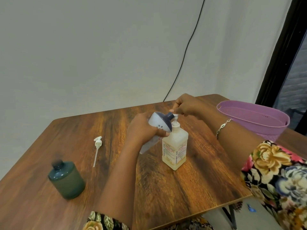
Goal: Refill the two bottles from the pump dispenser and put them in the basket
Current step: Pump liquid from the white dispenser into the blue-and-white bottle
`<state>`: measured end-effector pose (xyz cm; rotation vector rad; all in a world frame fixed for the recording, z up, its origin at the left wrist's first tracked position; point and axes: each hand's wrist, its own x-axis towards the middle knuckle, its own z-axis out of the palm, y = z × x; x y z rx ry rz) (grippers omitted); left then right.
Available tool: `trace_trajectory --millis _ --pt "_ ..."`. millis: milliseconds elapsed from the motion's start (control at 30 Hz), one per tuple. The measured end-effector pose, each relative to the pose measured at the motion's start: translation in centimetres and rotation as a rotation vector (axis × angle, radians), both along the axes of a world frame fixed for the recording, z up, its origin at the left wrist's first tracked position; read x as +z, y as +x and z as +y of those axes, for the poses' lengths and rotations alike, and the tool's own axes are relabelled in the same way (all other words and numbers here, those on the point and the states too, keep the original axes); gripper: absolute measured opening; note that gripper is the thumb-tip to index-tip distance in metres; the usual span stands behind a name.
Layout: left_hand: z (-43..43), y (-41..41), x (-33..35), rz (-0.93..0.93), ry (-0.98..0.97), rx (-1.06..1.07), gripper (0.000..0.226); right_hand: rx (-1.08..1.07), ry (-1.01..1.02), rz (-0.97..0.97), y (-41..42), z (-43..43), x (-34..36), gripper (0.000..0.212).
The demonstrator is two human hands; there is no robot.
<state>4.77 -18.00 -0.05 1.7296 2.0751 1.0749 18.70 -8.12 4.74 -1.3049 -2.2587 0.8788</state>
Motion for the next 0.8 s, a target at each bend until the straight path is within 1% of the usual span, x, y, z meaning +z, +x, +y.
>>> trace_trajectory --millis 100,200,333,433,533,667,800 --pt "0.1 0.0 0.2 0.023 -0.002 0.013 0.055 0.002 -0.019 -0.002 -0.1 0.0 0.0 0.026" --pt "0.3 -0.1 -0.7 0.006 -0.036 0.001 0.052 0.007 0.007 0.006 -0.1 0.2 -1.5 0.026" --pt "0.3 -0.1 -1.3 0.009 -0.063 0.000 0.067 0.010 0.037 -0.002 0.0 0.2 -2.2 0.025" --pt "-0.1 0.1 -0.7 -0.022 -0.035 0.005 0.058 -0.005 0.063 -0.002 -0.3 -0.1 -1.2 0.026" --pt "-0.2 0.2 0.1 -0.008 0.000 0.002 0.050 0.000 0.046 0.021 -0.3 0.1 -0.4 0.026" --pt "0.0 0.1 -0.4 -0.027 -0.020 0.019 0.054 -0.032 0.082 0.092 -0.3 0.0 -2.2 0.028" --pt "-0.1 0.3 -1.2 -0.042 -0.037 0.003 0.056 -0.022 0.073 0.126 0.1 -0.3 -3.3 0.029"
